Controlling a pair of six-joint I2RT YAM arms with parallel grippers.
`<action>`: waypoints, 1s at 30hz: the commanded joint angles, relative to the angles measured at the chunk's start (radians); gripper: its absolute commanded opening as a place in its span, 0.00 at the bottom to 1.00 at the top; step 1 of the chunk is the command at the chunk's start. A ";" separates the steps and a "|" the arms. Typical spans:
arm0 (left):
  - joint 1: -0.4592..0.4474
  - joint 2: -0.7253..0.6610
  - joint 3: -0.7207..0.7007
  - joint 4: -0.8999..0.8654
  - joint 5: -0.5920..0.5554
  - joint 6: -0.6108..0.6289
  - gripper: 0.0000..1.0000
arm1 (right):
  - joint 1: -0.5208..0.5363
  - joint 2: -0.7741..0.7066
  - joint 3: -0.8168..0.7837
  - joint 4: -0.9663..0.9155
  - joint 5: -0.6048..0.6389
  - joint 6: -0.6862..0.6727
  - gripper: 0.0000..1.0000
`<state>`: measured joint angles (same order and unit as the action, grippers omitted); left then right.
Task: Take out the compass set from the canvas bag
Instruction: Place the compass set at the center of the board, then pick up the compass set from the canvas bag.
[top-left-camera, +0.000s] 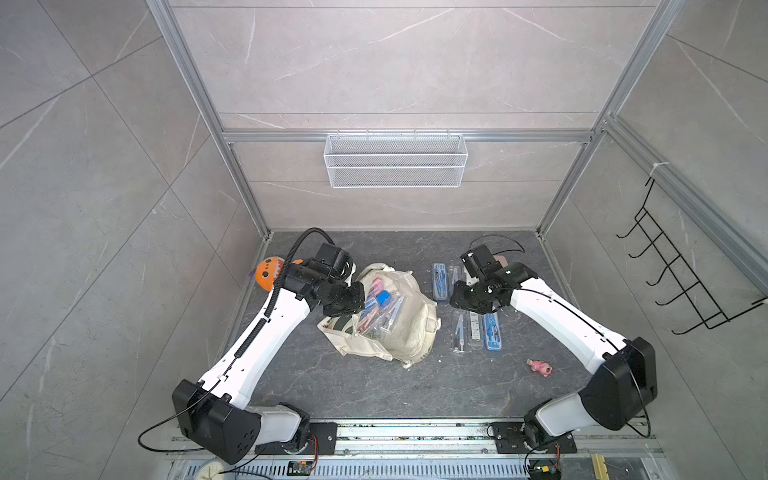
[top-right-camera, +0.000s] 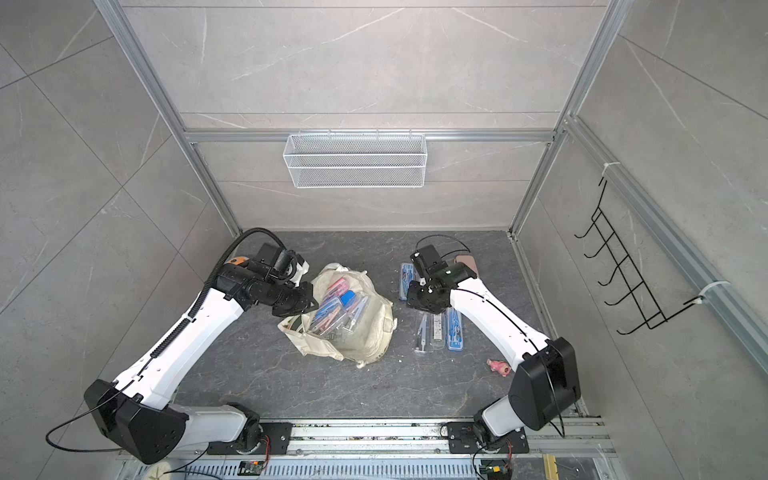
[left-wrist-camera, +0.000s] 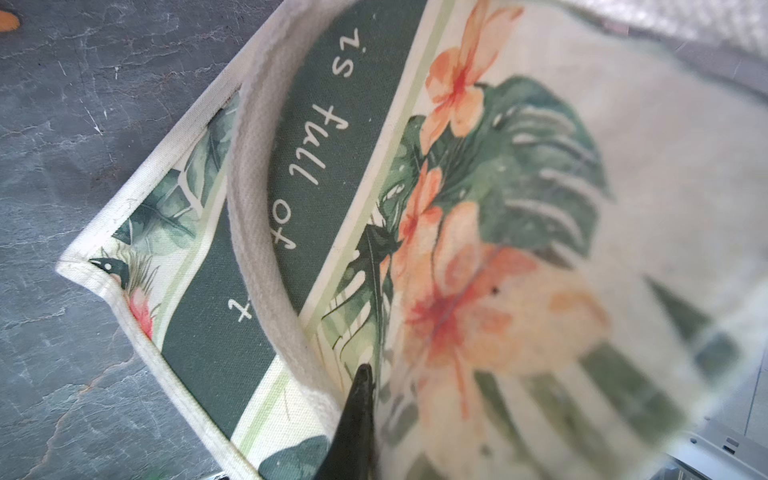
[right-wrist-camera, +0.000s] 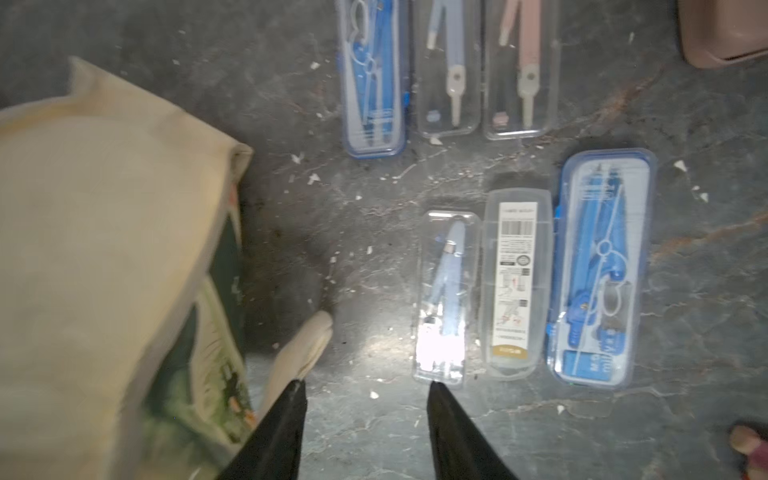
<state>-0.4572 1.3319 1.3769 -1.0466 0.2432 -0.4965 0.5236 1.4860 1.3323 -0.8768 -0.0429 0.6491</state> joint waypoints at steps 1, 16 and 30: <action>0.006 -0.008 0.036 0.017 0.027 0.018 0.00 | 0.098 -0.041 0.063 0.030 -0.004 0.078 0.50; 0.006 -0.005 0.038 0.028 0.038 0.019 0.00 | 0.489 0.088 0.149 0.141 0.110 0.111 0.44; 0.005 -0.019 0.027 0.017 0.055 0.025 0.00 | 0.458 0.443 0.265 0.091 0.102 0.438 0.52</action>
<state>-0.4572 1.3319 1.3769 -1.0424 0.2642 -0.4889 1.0054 1.8805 1.5349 -0.7517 0.0479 0.9573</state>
